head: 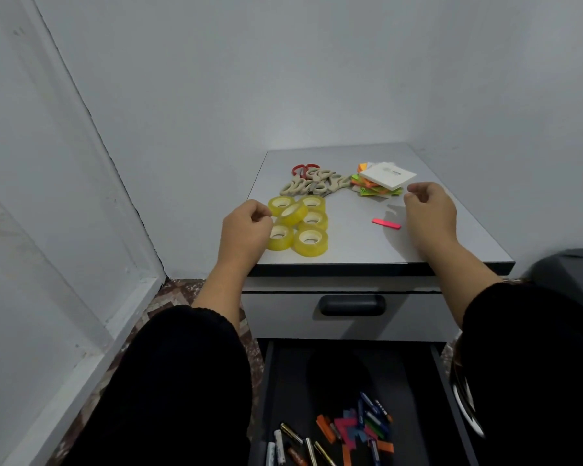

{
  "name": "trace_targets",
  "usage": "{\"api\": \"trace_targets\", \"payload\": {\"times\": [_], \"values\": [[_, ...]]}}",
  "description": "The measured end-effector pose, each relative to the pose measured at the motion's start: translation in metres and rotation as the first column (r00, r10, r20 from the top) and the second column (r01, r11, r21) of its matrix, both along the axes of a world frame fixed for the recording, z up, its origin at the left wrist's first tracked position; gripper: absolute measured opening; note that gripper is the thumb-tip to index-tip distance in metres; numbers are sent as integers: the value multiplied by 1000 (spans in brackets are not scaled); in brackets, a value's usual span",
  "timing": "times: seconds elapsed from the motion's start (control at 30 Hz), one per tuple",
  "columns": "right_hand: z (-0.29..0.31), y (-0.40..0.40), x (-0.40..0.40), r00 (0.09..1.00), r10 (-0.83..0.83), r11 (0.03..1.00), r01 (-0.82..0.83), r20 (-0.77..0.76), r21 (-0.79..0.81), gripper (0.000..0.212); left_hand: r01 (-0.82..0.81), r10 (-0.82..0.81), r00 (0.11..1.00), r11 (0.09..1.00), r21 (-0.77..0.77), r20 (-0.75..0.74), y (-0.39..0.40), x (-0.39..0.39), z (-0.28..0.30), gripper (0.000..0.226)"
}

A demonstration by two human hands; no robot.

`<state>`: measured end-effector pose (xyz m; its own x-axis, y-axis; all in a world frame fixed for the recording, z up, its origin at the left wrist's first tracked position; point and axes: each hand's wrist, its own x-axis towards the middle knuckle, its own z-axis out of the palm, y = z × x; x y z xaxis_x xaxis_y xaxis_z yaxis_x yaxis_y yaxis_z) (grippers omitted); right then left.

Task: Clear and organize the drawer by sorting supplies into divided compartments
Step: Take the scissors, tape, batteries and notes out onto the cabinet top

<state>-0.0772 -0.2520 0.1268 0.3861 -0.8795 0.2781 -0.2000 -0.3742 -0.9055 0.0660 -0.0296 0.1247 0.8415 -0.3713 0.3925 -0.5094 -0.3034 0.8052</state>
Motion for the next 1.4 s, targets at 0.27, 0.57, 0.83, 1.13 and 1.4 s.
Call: {"api": "trace_targets", "payload": {"times": [0.27,0.57,0.83,1.13,1.4], "values": [[1,3,0,999,0,998,-2,-35,-58,30,-15,17,1000,998,-58,21,1,-1,-2,19],[-9,38,-21,984,49,920,23,173,-391,20,0,8,998,992,-128,62,6,-13,-5,21],[-97,105,-73,975,202,818,-117,90,-564,23,10,1,999,956,-292,37,34,-53,-32,35],[-158,138,-107,941,291,886,-333,-174,-322,12,-76,49,961,993,89,271,24,-65,-36,21],[-177,135,-115,920,315,896,-369,-233,-246,17,-132,-9,790,974,186,613,3,-77,-44,24]]}}
